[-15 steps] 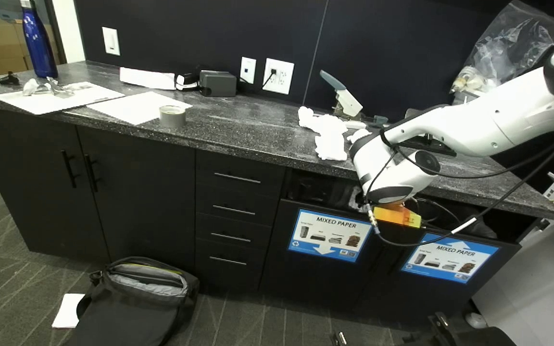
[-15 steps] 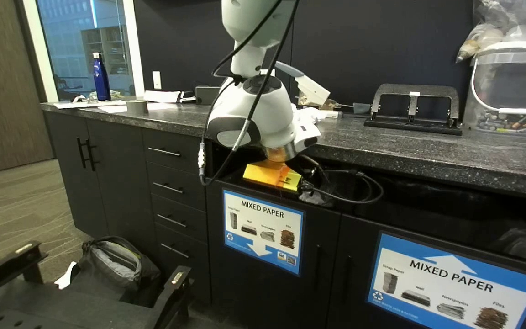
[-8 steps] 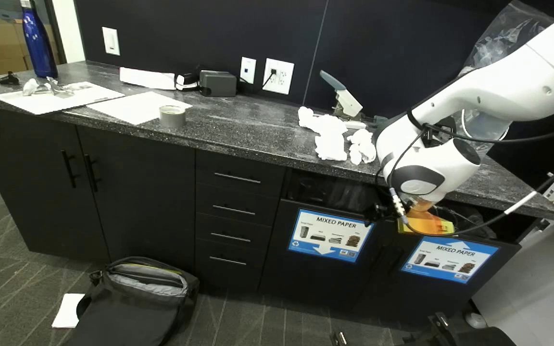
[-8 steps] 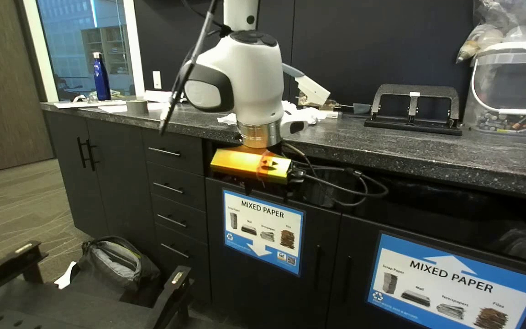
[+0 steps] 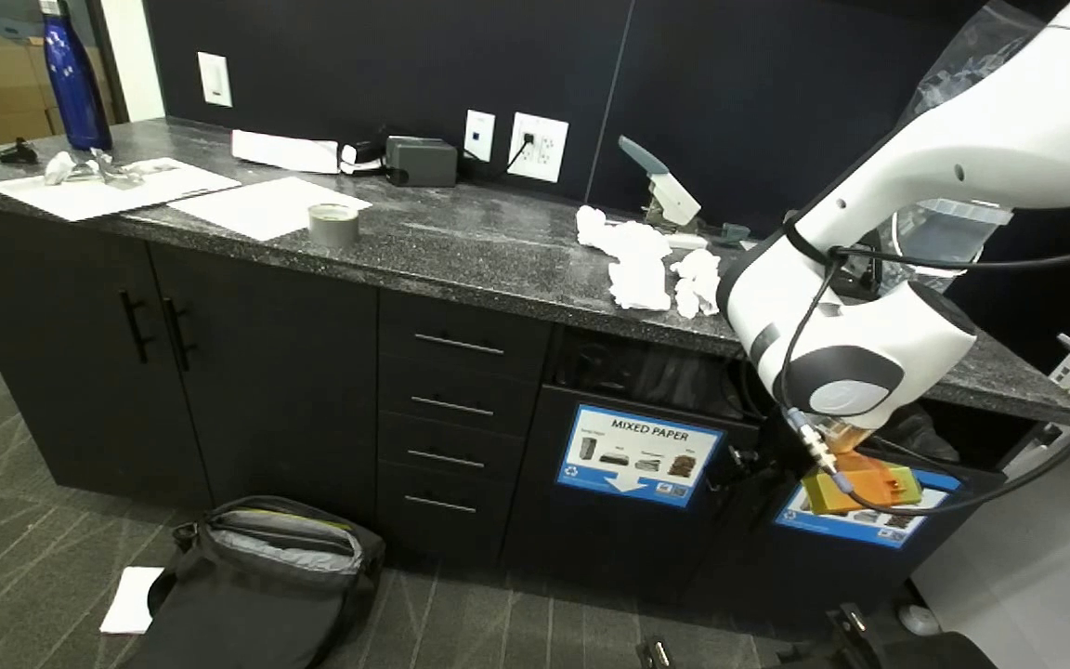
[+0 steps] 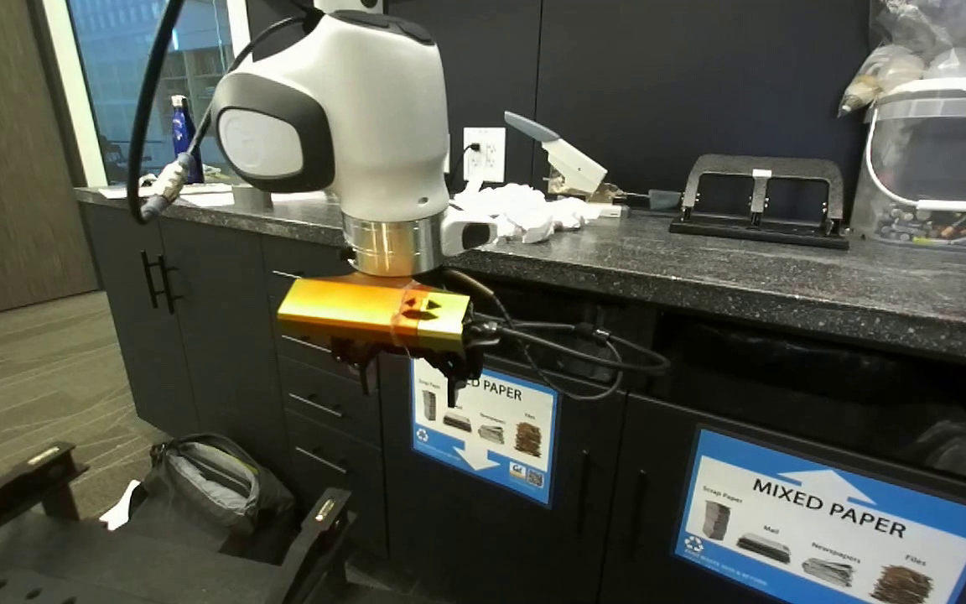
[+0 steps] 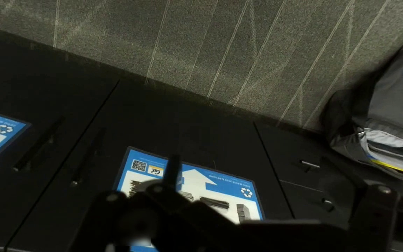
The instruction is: Put the papers in the bon to the left
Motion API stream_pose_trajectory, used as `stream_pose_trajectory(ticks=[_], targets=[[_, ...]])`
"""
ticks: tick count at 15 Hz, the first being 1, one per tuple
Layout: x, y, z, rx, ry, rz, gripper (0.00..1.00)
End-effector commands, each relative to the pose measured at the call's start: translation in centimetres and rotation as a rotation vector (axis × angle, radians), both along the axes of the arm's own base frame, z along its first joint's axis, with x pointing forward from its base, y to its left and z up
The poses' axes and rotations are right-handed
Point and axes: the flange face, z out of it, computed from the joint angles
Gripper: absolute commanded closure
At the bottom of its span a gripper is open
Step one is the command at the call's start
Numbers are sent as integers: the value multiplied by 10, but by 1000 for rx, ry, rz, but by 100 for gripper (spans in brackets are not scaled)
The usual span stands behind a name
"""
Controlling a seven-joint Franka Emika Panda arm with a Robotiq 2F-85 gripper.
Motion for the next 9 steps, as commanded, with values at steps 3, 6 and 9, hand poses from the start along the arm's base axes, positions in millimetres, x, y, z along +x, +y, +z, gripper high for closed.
stream_pose_trajectory(ticks=[3, 6, 9], targets=[[4, 9, -2, -32, 12, -66, 0], [-9, 7, -26, -67, 77, -1, 0], [-14, 3, -39, -35, 98, 176, 0]])
